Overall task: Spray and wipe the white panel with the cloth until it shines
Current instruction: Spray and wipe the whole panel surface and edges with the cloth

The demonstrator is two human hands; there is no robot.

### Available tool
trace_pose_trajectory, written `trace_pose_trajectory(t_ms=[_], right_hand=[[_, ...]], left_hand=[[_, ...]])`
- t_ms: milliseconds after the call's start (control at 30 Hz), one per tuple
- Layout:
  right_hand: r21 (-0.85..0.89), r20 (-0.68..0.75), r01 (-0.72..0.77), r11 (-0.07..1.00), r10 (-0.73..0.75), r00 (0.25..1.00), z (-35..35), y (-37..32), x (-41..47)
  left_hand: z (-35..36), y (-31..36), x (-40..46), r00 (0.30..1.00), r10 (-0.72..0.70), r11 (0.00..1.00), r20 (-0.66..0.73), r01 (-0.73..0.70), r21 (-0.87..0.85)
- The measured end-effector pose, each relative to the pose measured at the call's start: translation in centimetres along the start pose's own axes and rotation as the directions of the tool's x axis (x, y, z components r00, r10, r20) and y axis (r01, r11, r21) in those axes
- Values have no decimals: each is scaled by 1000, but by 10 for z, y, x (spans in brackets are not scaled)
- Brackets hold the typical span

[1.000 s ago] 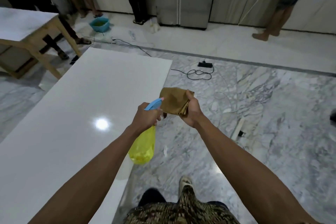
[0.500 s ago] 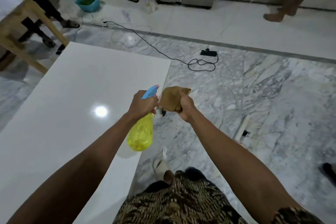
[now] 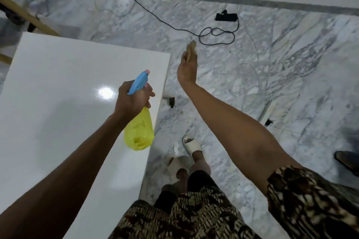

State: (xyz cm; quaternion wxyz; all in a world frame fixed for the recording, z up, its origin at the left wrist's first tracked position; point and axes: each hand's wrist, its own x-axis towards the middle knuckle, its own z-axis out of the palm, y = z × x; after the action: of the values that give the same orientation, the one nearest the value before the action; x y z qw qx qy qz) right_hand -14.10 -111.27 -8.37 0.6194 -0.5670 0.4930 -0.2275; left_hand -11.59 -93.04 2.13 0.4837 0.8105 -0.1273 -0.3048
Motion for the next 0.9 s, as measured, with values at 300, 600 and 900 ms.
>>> trace_pose_trajectory(t_ms=[300, 600, 900], right_hand=[[-522, 427, 580, 626, -396, 813, 70, 55, 47], [-400, 354, 593, 698, -480, 803, 74, 73, 29], [-372, 344, 584, 722, -477, 809, 68, 83, -8]], left_hand=[[11, 6, 55, 998, 27, 998, -54, -24, 61], [1, -4, 51, 998, 4, 993, -62, 3, 117], [-5, -21, 25, 999, 23, 985, -29, -17, 173]])
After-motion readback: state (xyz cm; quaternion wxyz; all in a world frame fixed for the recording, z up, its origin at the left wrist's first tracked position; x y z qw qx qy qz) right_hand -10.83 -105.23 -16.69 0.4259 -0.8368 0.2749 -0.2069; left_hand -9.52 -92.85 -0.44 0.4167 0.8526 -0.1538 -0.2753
